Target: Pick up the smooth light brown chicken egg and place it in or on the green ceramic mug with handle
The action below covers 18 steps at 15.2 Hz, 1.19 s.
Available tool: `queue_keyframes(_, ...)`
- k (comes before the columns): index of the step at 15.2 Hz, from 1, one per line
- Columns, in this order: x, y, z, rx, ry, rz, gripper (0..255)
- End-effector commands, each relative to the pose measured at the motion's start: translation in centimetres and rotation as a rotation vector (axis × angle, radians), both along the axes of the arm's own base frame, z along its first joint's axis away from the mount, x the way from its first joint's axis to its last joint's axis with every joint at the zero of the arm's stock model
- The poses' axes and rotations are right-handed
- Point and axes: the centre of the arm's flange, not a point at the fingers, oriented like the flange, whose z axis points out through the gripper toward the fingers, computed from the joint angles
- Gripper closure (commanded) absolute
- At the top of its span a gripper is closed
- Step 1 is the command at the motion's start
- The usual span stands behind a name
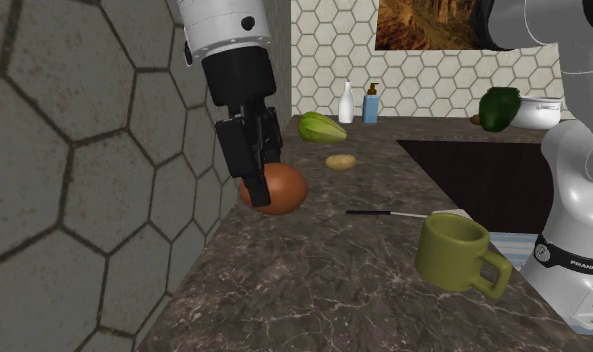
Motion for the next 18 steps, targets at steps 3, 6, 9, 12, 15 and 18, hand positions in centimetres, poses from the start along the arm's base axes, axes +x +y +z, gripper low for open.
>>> queue_keyframes(3,-4.9,-1.3,0.0,0.0,-0.001,0.0,255)
queue_keyframes(6,-8.7,-2.4,0.0,0.0,-0.001,0.0,255)
queue_keyframes(9,-12.5,-3.5,0.1,0.0,-0.001,0.0,255)
queue_keyframes(12,-16.3,-4.5,0.1,0.0,-0.001,0.0,255)
queue_keyframes(15,-20.1,-5.6,0.1,0.0,-0.001,0.0,255)
queue_keyframes(18,-23.9,-6.7,0.1,0.0,-0.001,0.0,255)
